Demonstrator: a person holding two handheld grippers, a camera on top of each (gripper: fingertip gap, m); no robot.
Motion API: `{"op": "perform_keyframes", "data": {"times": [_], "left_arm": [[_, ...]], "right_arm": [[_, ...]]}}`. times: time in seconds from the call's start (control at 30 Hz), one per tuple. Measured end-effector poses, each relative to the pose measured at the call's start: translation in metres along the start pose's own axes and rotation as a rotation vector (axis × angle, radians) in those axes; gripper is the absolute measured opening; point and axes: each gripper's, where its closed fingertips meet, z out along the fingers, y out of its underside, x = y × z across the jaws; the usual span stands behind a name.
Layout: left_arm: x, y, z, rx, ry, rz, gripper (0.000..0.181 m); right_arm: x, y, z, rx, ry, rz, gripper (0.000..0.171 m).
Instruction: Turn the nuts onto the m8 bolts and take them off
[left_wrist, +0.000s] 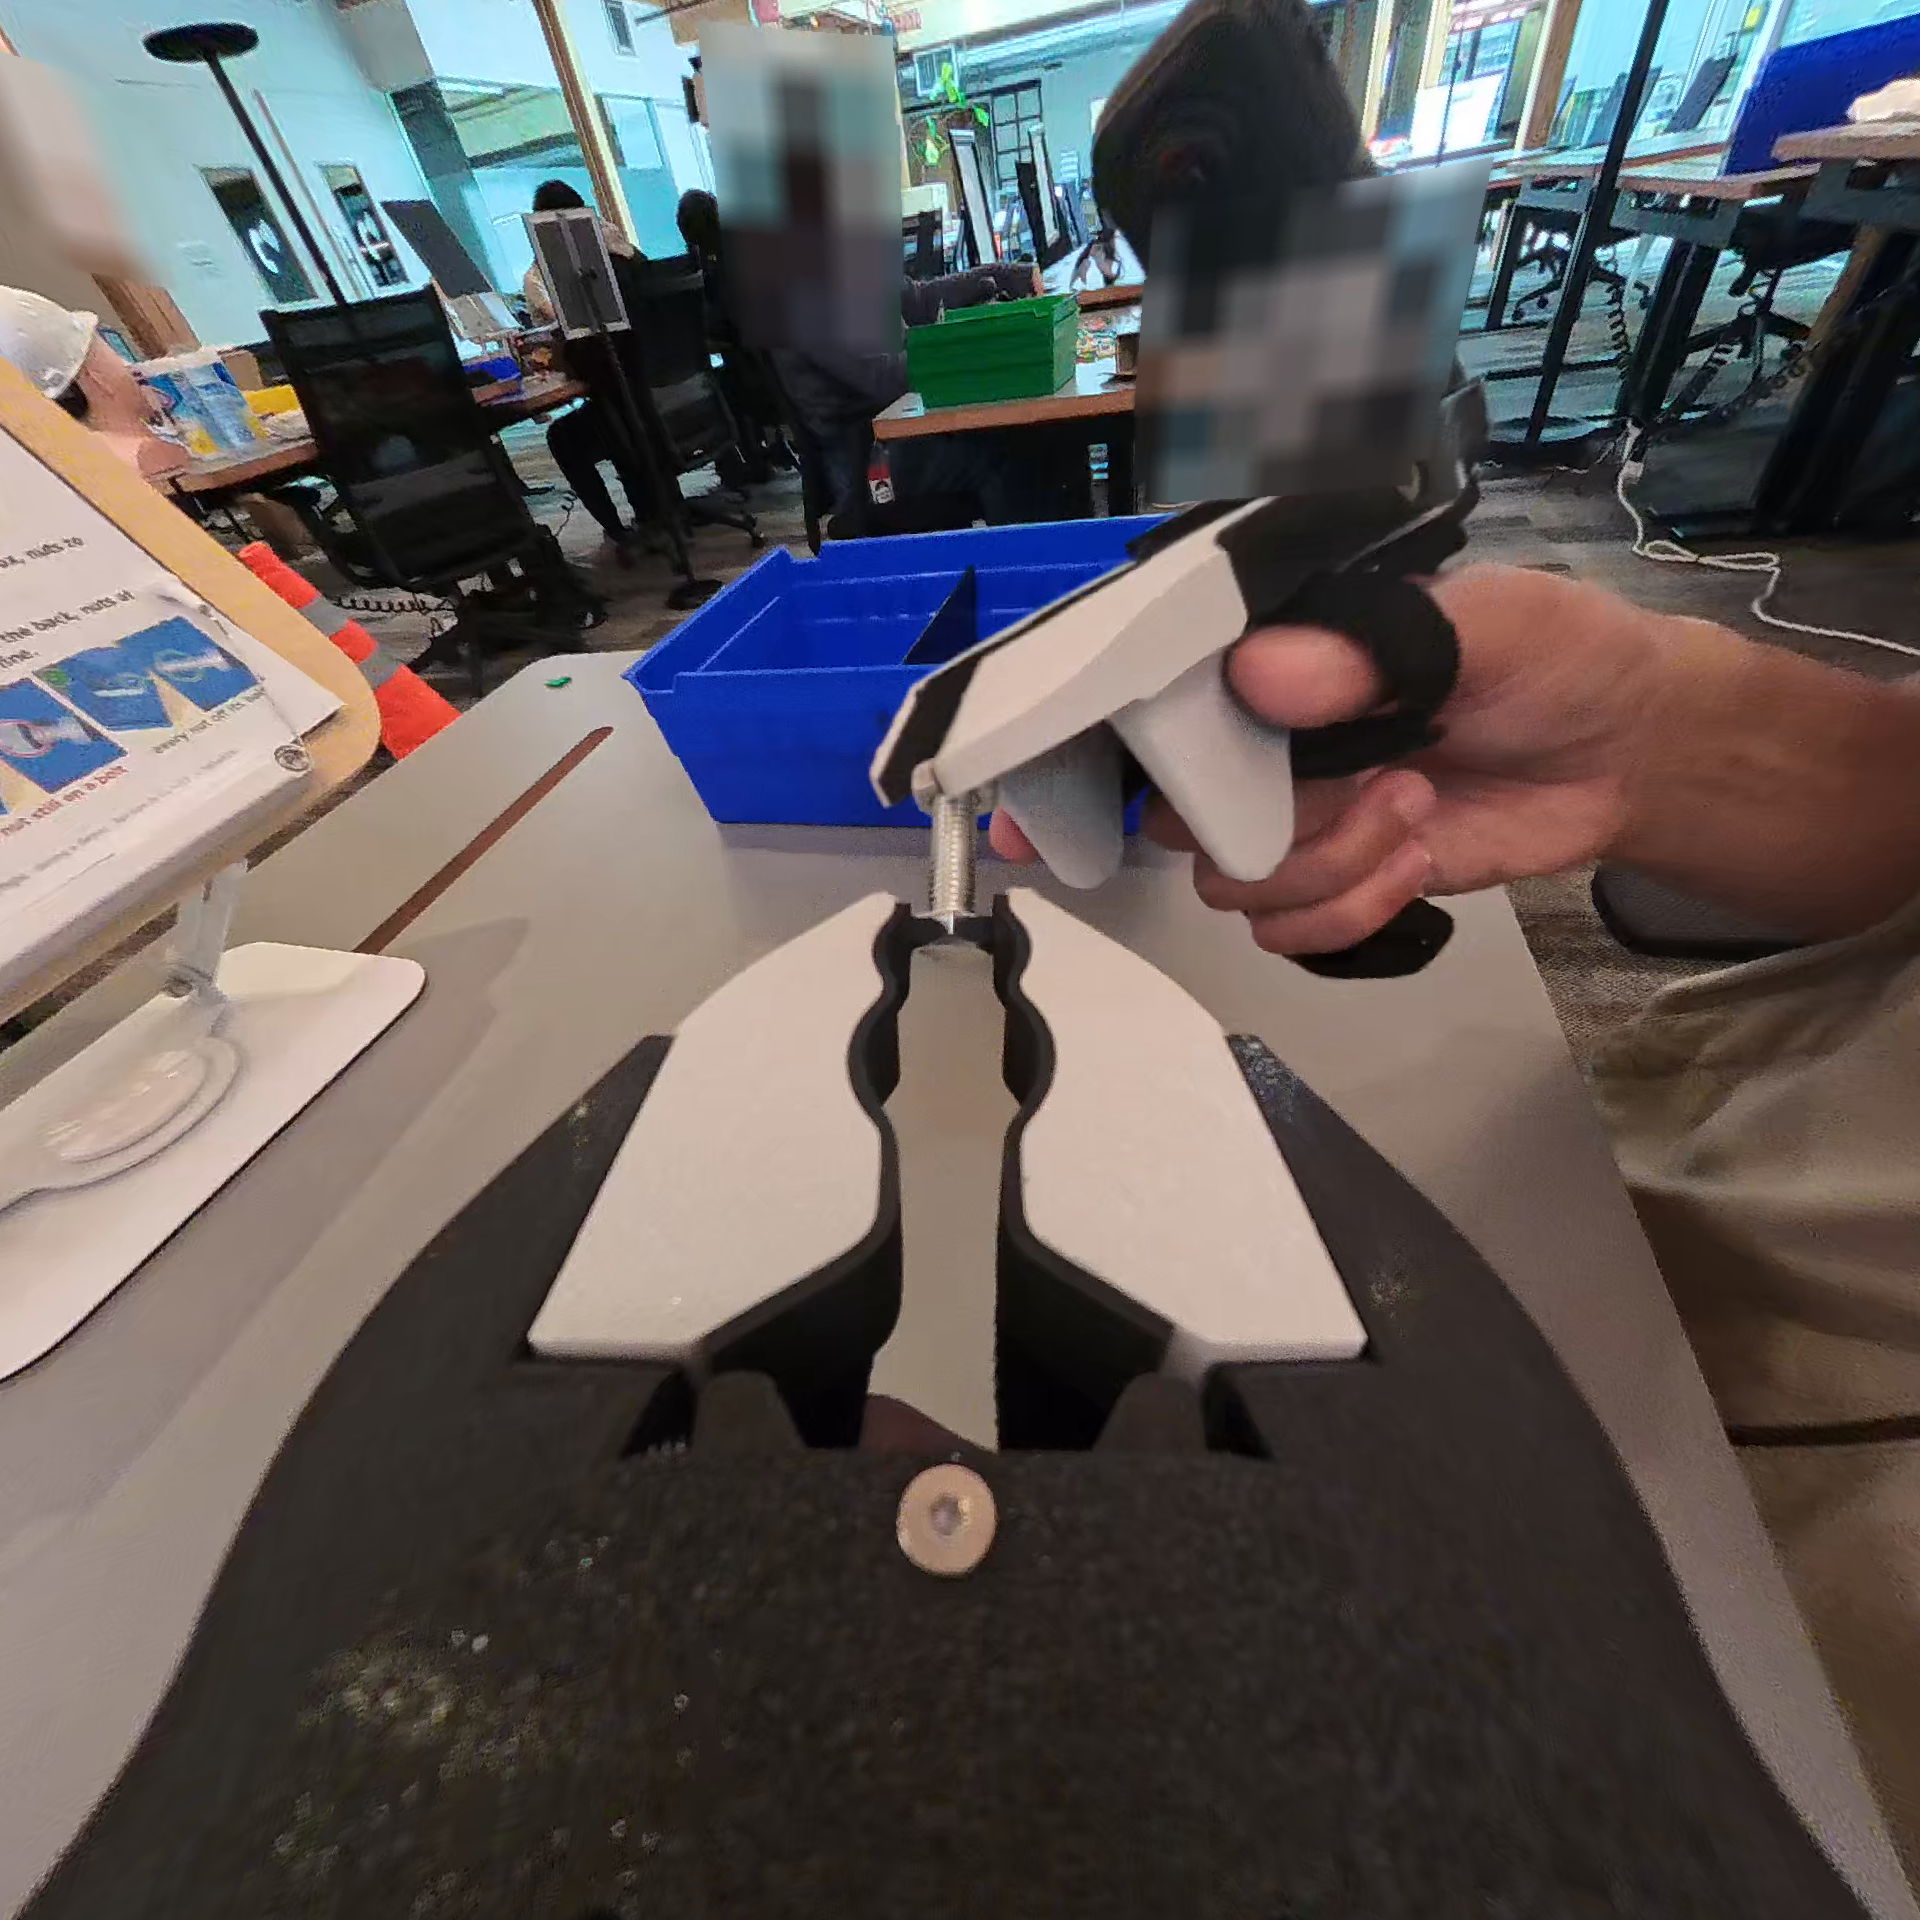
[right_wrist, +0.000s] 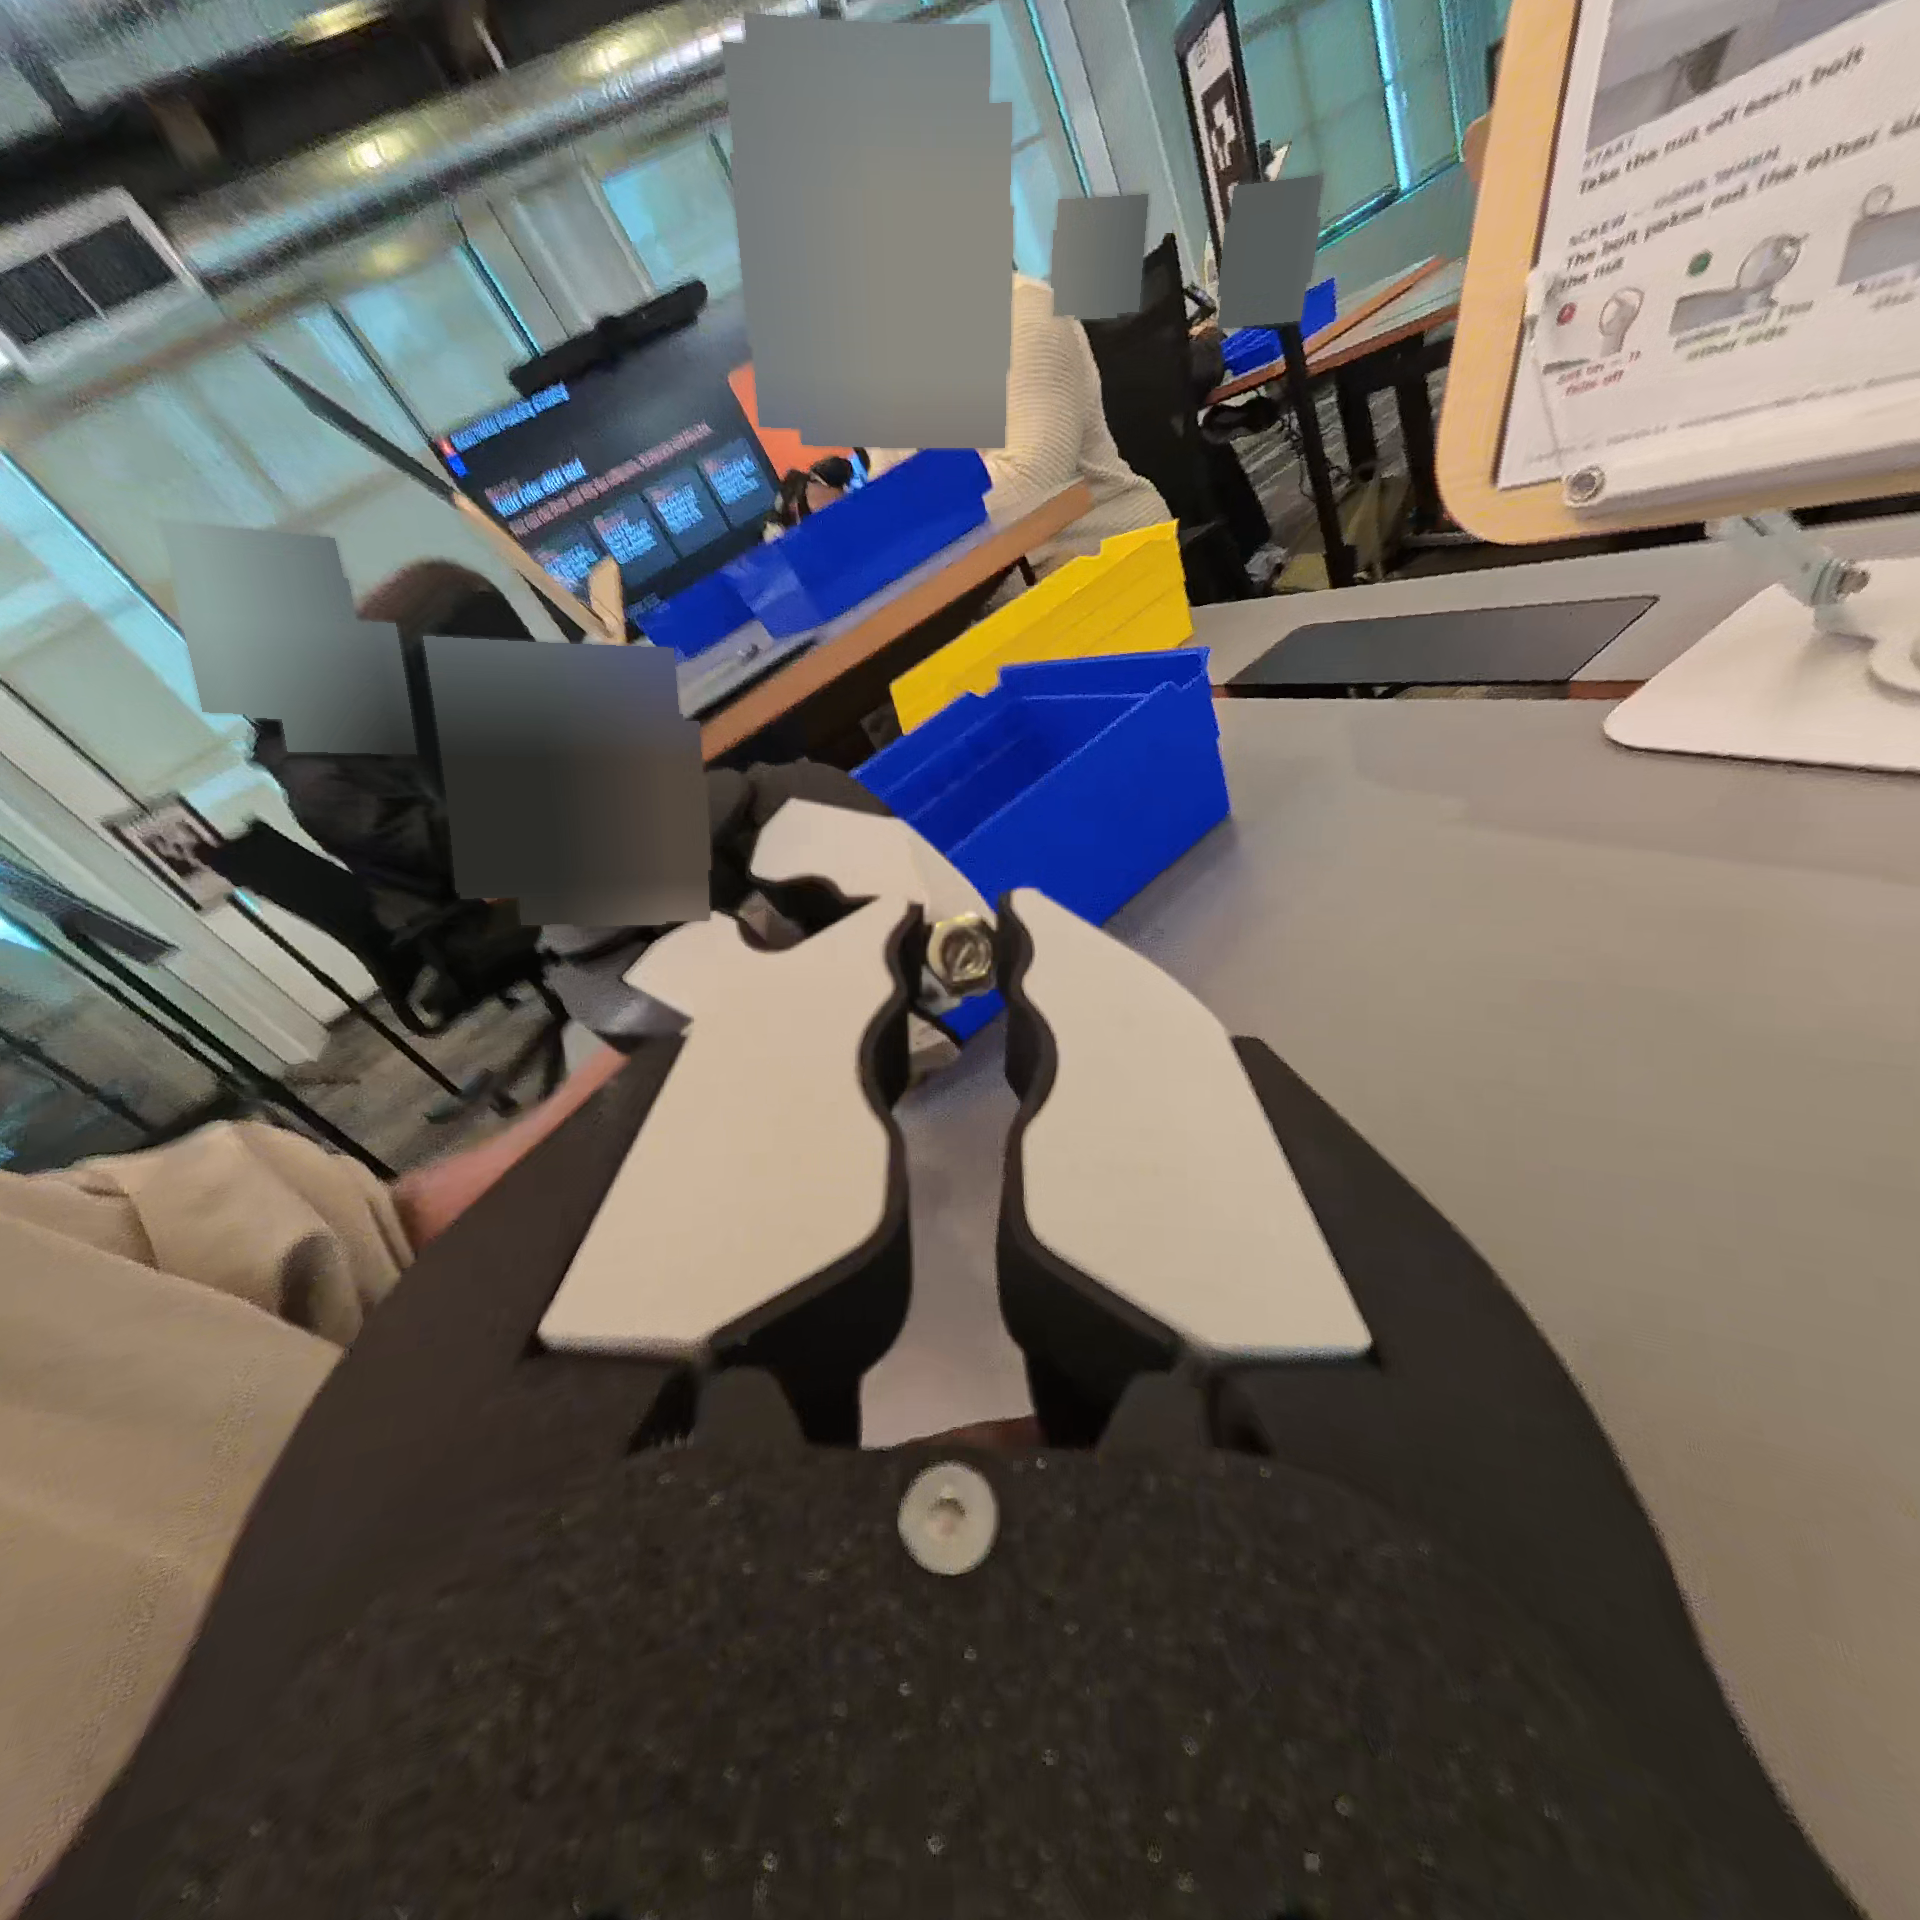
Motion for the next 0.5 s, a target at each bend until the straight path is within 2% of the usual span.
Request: {"op": "perform_keyframes", "data": {"times": [0.27, 0.5], "left_arm": [[0.01, -0.01, -0.009, 0.054, 0.084, -0.086, 0.015], [0.031, -0.026, -0.015, 0.155, 0.318, -0.316, 0.015]], "right_arm": [[-0.018, -0.005, 0.0, -0.057, -0.109, -0.168, 0.009], [-0.038, -0.011, -0.005, -0.078, -0.238, -0.508, 0.0]]}}
